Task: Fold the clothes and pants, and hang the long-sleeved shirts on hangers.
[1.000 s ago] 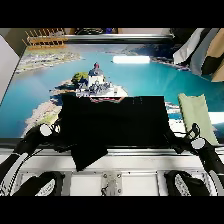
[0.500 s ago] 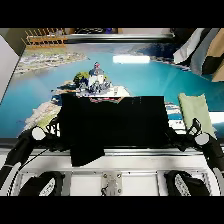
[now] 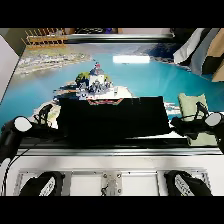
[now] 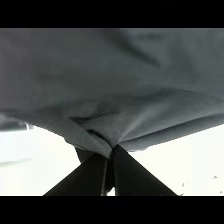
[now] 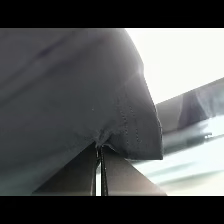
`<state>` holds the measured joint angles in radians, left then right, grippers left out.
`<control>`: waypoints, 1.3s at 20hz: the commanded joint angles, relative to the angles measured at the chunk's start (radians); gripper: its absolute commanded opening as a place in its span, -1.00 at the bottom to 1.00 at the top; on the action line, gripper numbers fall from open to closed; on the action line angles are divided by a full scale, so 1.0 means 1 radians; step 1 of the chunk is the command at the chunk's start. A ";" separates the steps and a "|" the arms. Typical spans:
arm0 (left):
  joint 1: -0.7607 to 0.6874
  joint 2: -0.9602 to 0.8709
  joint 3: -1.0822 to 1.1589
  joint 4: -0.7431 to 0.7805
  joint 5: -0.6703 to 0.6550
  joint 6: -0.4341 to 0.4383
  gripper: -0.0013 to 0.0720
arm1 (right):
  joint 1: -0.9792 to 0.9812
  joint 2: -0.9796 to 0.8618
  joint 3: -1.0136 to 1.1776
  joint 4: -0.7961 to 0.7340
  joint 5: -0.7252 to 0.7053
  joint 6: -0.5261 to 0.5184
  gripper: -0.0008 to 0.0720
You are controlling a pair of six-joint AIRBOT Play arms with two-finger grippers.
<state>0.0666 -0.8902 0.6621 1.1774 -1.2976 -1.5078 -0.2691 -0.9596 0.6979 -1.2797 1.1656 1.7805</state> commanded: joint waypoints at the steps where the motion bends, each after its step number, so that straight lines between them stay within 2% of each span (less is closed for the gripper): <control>1: -0.017 -0.144 0.157 0.006 0.018 0.035 -0.94 | 0.047 -0.121 0.136 -0.007 0.016 -0.005 -0.96; 11: 0.000 -0.579 0.583 0.009 0.070 0.084 -0.94 | 0.132 -0.547 0.568 -0.007 -0.022 0.000 -0.96; 17: 0.000 -0.801 0.785 -0.002 0.026 0.084 -0.94 | 0.152 -0.674 0.615 0.080 -0.144 -0.007 -0.92; 18: 0.000 -0.824 0.808 -0.003 0.011 0.079 -0.74 | 0.151 -0.678 0.615 0.117 -0.167 -0.027 -0.92; 19: 0.000 -0.836 0.826 -0.003 0.006 0.076 0.22 | 0.151 -0.679 0.615 0.174 -0.197 -0.069 -0.85; 20: 0.000 -0.836 0.841 -0.002 0.016 0.064 0.74 | 0.146 -0.676 0.616 0.251 -0.219 -0.130 -0.21; 21: 0.000 -0.832 0.866 -0.002 0.019 0.051 0.70 | 0.135 -0.672 0.623 0.330 -0.225 -0.191 0.52; 22: 0.004 -0.822 0.898 -0.001 0.018 0.050 0.70 | 0.116 -0.666 0.634 0.410 -0.215 -0.249 0.68; 24: 0.012 -0.777 0.943 -0.002 0.003 0.031 0.70 | 0.050 -0.632 0.642 0.531 -0.156 -0.410 0.68; 26: 0.005 -0.709 0.930 -0.001 0.003 0.026 0.69 | -0.031 -0.603 0.636 0.513 -0.047 -0.508 0.68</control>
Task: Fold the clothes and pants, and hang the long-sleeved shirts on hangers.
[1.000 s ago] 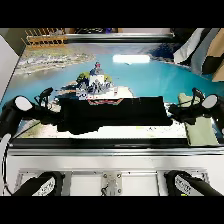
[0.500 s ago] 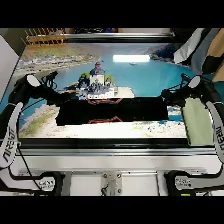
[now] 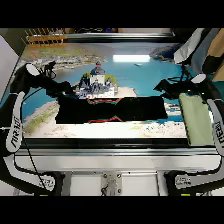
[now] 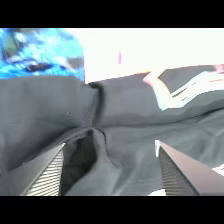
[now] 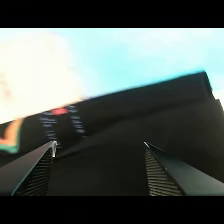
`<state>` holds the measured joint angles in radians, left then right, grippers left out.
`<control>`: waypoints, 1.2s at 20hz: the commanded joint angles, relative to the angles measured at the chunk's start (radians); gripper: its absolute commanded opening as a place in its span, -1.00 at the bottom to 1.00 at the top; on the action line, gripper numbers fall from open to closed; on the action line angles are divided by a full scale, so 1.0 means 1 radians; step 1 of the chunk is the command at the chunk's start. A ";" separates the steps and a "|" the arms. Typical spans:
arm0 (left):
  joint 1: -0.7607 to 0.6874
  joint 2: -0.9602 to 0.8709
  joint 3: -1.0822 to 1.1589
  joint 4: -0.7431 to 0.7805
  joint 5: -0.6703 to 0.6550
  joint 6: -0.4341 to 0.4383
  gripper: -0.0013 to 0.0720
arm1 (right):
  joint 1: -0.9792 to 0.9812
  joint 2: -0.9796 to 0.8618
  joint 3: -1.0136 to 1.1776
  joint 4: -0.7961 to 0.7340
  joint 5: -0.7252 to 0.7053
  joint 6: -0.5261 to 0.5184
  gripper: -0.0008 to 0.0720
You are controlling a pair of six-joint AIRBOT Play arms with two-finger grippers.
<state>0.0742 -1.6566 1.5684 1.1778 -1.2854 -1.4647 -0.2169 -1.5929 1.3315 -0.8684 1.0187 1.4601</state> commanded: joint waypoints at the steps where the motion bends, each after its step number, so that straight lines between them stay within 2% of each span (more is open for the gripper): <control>1: -0.013 0.097 -0.007 -0.002 -0.003 -0.017 0.69 | -0.125 0.035 -0.010 0.070 0.153 -0.207 0.68; 3: -0.052 0.172 -0.103 -0.002 0.037 -0.018 0.69 | -0.208 0.034 -0.062 -0.009 0.206 -0.224 0.68; 6: -0.138 0.248 -0.247 -0.002 0.142 -0.029 0.67 | -0.304 0.015 -0.172 -0.026 0.175 -0.303 0.68; 8: -0.198 0.260 -0.298 -0.001 0.171 -0.033 -0.96 | -0.326 -0.030 -0.188 -0.025 0.181 -0.340 0.68; 10: -0.249 0.259 -0.320 -0.002 0.187 -0.035 -0.94 | -0.321 -0.075 -0.188 -0.012 0.185 -0.365 0.67; 15: -0.330 0.259 -0.323 -0.001 0.234 -0.035 -0.94 | -0.255 -0.159 -0.188 0.167 0.186 -0.444 0.62; 19: -0.343 0.259 -0.323 -0.002 0.259 -0.035 -0.94 | -0.174 -0.190 -0.187 0.200 0.156 -0.443 0.61; 20: -0.343 0.259 -0.323 -0.002 0.259 -0.035 -0.94 | -0.161 -0.191 -0.187 0.200 0.147 -0.444 0.48; 22: -0.343 0.258 -0.323 -0.002 0.265 -0.035 -0.94 | -0.150 -0.191 -0.187 0.200 0.140 -0.444 -0.52; 23: -0.343 0.256 -0.323 -0.002 0.270 -0.035 -0.94 | -0.150 -0.190 -0.187 0.199 0.141 -0.444 -0.80; 24: -0.343 0.251 -0.323 -0.003 0.274 -0.035 -0.94 | -0.151 -0.185 -0.186 0.199 0.144 -0.443 -0.96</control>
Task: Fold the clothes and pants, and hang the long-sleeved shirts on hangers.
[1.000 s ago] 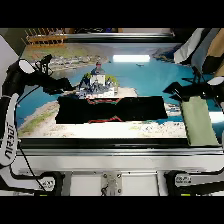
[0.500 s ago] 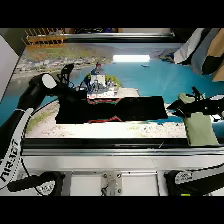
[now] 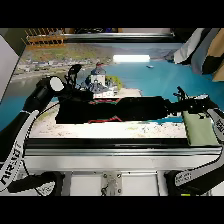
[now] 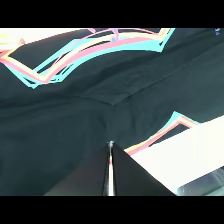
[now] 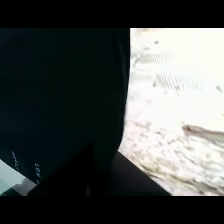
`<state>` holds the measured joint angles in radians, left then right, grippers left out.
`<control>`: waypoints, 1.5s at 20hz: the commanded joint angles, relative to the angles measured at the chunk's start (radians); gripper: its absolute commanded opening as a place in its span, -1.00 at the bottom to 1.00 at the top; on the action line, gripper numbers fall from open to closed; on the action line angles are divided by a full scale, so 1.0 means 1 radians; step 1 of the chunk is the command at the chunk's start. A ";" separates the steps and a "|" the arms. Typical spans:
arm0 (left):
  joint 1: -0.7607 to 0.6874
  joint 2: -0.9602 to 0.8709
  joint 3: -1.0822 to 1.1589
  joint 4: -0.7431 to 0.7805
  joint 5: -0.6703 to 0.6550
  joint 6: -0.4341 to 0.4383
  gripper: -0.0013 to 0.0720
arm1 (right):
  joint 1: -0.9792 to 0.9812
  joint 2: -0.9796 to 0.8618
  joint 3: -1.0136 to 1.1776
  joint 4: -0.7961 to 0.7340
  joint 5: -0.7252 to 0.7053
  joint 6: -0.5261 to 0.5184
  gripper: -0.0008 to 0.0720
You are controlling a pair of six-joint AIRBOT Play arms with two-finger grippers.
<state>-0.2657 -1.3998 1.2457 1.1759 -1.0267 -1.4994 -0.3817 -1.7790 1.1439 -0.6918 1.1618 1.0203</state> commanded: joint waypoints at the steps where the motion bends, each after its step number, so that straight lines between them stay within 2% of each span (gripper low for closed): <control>1: -0.011 -0.016 0.000 -0.001 0.013 -0.001 -0.94 | 0.012 0.012 0.008 0.012 0.010 -0.003 -0.96; 6: -0.117 -0.183 0.108 -0.002 0.010 -0.001 -0.94 | 0.019 0.133 0.208 -0.186 0.182 0.122 -0.96; 10: -0.220 -0.398 0.322 -0.014 0.008 -0.001 -0.94 | 0.069 0.233 0.443 -0.246 0.326 0.241 -0.96; 14: -0.285 -0.573 0.496 -0.154 0.013 0.002 -0.94 | 0.184 0.262 0.637 -0.259 0.409 0.347 -0.96; 20: -0.347 -0.772 0.737 -0.158 -0.106 0.000 -0.94 | 0.361 0.262 0.778 -0.361 0.419 0.402 -0.96; 26: -0.317 -0.786 0.796 -0.156 -0.161 -0.001 -0.94 | 0.449 0.262 0.809 -0.364 0.417 0.417 -0.96; 30: -0.224 -0.711 0.796 -0.149 -0.213 0.000 -0.94 | 0.507 0.261 0.809 -0.364 0.405 0.453 -0.96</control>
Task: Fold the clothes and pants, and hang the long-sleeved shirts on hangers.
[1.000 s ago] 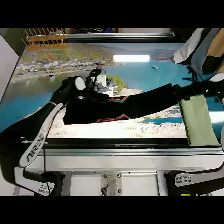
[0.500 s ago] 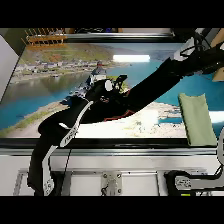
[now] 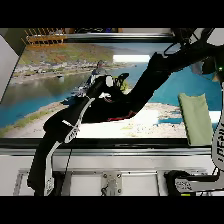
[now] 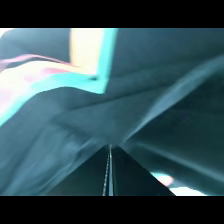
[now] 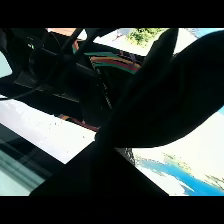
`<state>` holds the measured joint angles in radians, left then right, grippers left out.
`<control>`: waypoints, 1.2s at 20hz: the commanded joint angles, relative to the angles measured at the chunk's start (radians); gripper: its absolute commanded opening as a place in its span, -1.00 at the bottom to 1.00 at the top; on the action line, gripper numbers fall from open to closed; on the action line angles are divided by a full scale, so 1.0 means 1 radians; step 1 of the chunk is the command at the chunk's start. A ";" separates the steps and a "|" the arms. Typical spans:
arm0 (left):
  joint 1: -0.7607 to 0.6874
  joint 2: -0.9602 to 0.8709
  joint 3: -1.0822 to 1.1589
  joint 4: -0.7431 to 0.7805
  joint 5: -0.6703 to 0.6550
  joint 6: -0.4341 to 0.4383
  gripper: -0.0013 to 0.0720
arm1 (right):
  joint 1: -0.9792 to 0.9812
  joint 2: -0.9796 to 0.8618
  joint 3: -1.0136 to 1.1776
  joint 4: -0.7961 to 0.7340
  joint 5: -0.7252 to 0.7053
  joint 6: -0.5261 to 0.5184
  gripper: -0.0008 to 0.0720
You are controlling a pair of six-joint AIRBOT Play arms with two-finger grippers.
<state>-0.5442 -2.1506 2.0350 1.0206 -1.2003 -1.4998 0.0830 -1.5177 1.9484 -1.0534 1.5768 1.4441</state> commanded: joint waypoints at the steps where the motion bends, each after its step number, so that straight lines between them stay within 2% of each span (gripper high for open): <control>1: 0.089 0.066 0.007 0.008 -0.047 0.001 -0.94 | 0.062 -0.002 0.005 -0.002 -0.021 0.048 -0.96; 7: 0.335 0.244 0.007 0.008 -0.065 0.008 -0.94 | 0.248 -0.075 0.005 -0.002 -0.128 0.186 -0.96; 12: 0.543 0.380 0.007 0.008 -0.120 0.012 -0.94 | 0.463 -0.213 0.005 -0.001 -0.315 0.293 -0.96; 18: 0.703 0.534 -0.124 0.007 -0.132 0.035 -0.94 | 0.651 -0.448 0.005 0.022 -0.545 0.314 -0.91; 19: 0.715 0.553 -0.152 0.007 -0.131 0.038 -0.94 | 0.670 -0.480 0.005 0.057 -0.599 0.313 -0.53; 20: 0.724 0.570 -0.183 0.007 -0.129 0.039 -0.94 | 0.684 -0.508 0.006 0.109 -0.647 0.291 0.22; 21: 0.730 0.586 -0.212 0.008 -0.121 0.048 -0.94 | 0.692 -0.526 0.006 0.178 -0.673 0.237 0.83; 22: 0.734 0.606 -0.244 0.008 -0.107 0.054 -0.94 | 0.690 -0.528 0.006 0.239 -0.674 0.196 0.78; 23: 0.735 0.631 -0.280 0.009 -0.084 0.056 -0.94 | 0.681 -0.517 0.006 0.271 -0.673 0.171 0.57; 24: 0.735 0.655 -0.316 0.008 -0.053 0.062 -0.94 | 0.664 -0.494 0.005 0.270 -0.671 0.148 0.57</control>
<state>0.1738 -1.5566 1.8069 1.0283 -1.3052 -1.4551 0.7471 -2.0060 1.9533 -0.8841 0.9638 1.6726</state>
